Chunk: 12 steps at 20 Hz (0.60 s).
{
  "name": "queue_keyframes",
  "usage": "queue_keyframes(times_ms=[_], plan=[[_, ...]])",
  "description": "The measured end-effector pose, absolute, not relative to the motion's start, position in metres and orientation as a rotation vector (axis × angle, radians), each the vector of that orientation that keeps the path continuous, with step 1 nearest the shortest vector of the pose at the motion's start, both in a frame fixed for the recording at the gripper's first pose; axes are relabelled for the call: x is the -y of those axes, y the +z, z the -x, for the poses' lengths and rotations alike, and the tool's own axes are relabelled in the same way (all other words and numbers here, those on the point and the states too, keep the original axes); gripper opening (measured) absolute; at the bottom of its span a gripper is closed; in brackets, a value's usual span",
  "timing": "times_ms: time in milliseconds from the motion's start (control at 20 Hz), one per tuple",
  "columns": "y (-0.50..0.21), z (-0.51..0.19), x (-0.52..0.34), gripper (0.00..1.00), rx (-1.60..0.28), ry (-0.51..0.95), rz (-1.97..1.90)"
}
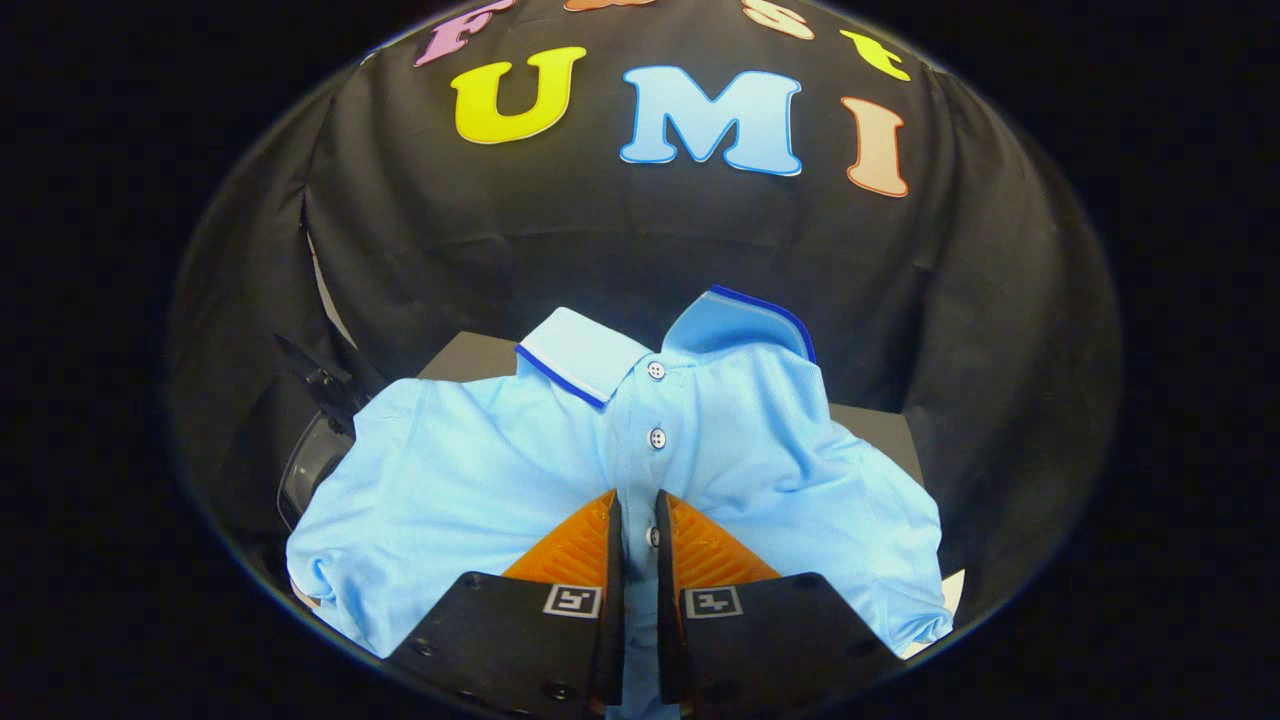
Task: Put the clothes into the washing machine and then close the washing machine lid.
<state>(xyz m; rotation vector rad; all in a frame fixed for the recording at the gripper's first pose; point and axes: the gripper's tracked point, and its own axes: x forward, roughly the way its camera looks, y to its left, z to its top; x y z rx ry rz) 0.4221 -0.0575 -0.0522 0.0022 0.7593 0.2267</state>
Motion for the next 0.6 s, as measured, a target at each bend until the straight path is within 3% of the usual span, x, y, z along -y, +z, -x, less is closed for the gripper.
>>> queue_keyframes(times_ms=[100, 600], plan=[[-0.055, -0.425, 0.054, 0.02, -0.756, 0.228, -0.010], [-0.022, -0.421, 0.061, 0.02, -0.679, 0.249, -0.124]])
